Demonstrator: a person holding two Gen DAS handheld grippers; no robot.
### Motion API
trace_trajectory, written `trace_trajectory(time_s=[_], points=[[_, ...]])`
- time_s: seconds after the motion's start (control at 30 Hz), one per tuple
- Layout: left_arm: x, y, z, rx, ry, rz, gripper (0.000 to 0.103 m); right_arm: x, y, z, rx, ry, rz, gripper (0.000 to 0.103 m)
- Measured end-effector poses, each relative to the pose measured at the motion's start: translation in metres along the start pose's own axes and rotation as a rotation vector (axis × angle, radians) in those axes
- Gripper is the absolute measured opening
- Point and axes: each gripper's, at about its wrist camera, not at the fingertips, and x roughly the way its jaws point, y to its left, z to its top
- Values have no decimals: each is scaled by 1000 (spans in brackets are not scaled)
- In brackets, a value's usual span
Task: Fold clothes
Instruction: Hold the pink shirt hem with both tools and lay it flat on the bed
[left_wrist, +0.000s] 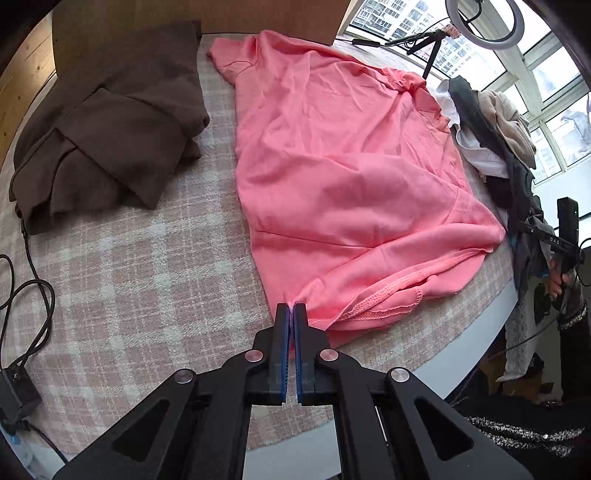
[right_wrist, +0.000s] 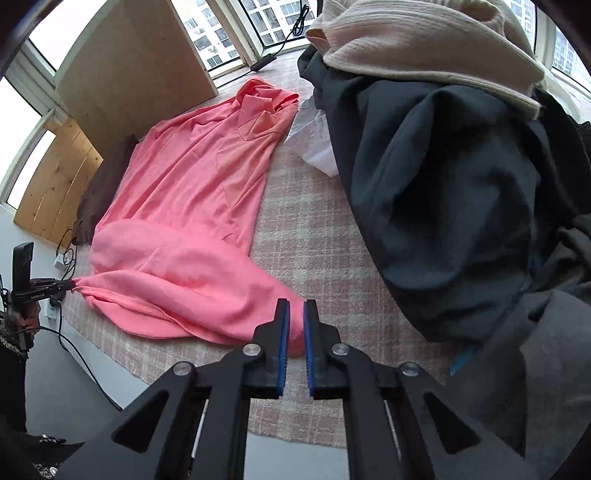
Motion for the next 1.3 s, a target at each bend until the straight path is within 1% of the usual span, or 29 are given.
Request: trace_trajectory(time_s=[0.03, 0.1, 0.13, 0.17, 0.27, 0.33, 0.37, 0.4, 0.43, 0.47, 0.53, 0.57, 0.6, 0.7, 0.77, 0.8, 0.83, 0.87, 0.97, 1.03, 1.07, 1.1, 1.13, 1.2, 1.23, 1.27, 1.3], points=[[0, 2, 0, -6, -1, -5, 2, 1, 2, -4, -10, 12, 10, 14], [-2, 3, -2, -3, -3, -11, 2, 3, 8, -13, -37, 36, 27, 32], [-2, 1, -3, -1, -3, -12, 2, 4, 12, -17, -51, 47, 36, 38], [-2, 1, -5, 0, -3, -16, 2, 7, 16, -22, -78, 52, 27, 46], [-2, -1, -8, 8, 7, -11, 2, 27, 26, -29, -144, 82, -23, 47], [-1, -5, -8, 13, 15, -5, 2, 42, 33, -30, -178, 94, -34, 47], [-2, -6, -8, 16, 17, -8, 2, 48, 36, -31, -200, 103, -26, 45], [-4, -9, -11, 25, 20, -7, 2, 51, 41, -32, -220, 113, -17, 26], [-6, -11, -13, 34, 23, -5, 2, 52, 46, -33, -233, 128, -12, 9], [-11, -15, -19, 48, 27, -2, 2, 48, 49, -34, -233, 129, -4, 3], [-21, -23, -33, 75, 39, -4, 2, 27, 52, -36, -205, 104, 61, 3], [-29, -25, -42, 83, 45, -4, 2, 12, 51, -37, -181, 92, 111, 2], [-36, -29, -51, 85, 57, -2, 2, -6, 50, -39, -161, 74, 142, 2], [-57, -40, -80, 104, 84, 8, 2, -56, 43, -51, -88, 28, 212, 2], [-60, -47, -93, 104, 108, -8, 2, -84, 34, -60, -15, 0, 267, 2], [-58, -50, -100, 107, 124, -18, 2, -86, 28, -66, 17, 5, 251, 2], [-50, -54, -106, 130, 147, -12, 2, -87, 22, -72, 48, 12, 228, 2], [-42, -57, -111, 152, 171, -6, 2, -77, 20, -79, 59, 49, 164, 2], [-16, -52, -115, 144, 211, 25, 2, -37, 10, -96, 100, 160, 126, 2], [-11, -44, -113, 120, 207, 39, 2, -14, 15, -100, 72, 201, 101, 2], [-11, -39, -111, 107, 202, 48, 2, -8, 19, -101, 61, 216, 107, 2], [-12, -37, -109, 96, 201, 37, 2, -2, 23, -102, 52, 230, 115, 2], [-14, -35, -108, 86, 200, 26, 2, 1, 26, -102, 34, 237, 93, 2], [-17, -30, -105, 65, 198, 5, 8, 6, 27, -102, -4, 264, 5, 2], [-19, -28, -103, 55, 196, -5, 15, 9, 23, -103, 0, 288, -13, 2], [-23, -26, -102, 58, 190, 16, 19, 11, 19, -104, 7, 314, -27, 3], [-29, -22, -102, 56, 183, 21, 19, 12, 17, -105, 14, 344, -23, 4]])
